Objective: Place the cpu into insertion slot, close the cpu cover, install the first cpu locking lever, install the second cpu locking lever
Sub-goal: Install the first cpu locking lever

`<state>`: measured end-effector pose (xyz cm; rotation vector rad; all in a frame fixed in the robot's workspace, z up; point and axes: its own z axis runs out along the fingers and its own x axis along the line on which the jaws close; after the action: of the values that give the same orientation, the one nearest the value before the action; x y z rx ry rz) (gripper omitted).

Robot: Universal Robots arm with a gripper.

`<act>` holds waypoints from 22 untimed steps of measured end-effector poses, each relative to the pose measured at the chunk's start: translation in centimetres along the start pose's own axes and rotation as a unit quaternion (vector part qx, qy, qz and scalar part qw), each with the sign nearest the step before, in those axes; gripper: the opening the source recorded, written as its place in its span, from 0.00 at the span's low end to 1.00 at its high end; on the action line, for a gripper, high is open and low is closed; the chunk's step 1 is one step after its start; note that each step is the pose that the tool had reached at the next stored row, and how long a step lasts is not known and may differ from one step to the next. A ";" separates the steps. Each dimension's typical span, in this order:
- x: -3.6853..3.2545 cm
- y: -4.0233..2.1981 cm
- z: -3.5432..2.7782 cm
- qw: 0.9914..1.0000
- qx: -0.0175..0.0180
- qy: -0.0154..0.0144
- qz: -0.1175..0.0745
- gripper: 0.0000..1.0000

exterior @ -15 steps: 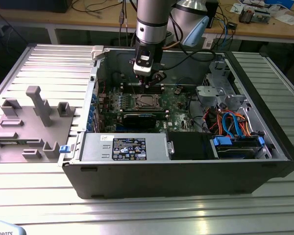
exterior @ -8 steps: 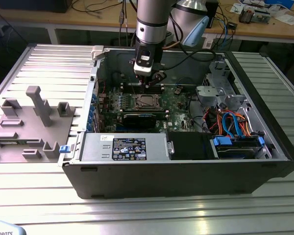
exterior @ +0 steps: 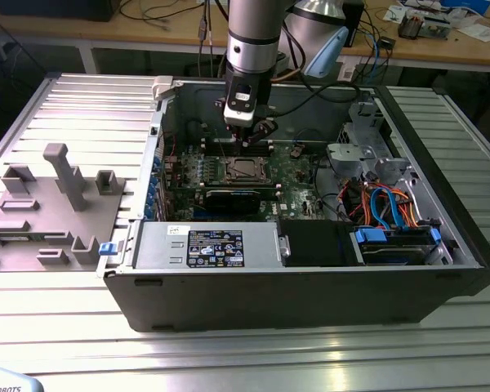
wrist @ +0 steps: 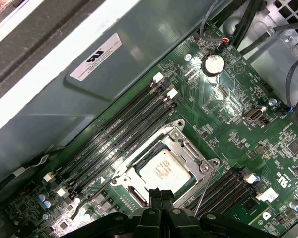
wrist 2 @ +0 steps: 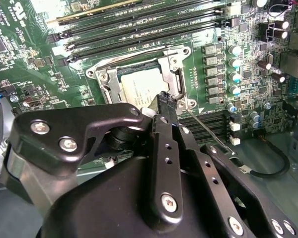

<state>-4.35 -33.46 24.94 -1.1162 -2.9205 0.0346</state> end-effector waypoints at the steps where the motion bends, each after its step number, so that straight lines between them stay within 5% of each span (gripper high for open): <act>1: 0.00 0.00 0.00 1.000 0.000 0.000 -0.001 0.11; 22: 0.00 0.00 0.00 1.000 0.000 0.000 -0.014 0.11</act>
<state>-4.35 -33.46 24.94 -1.0764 -2.9358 0.0350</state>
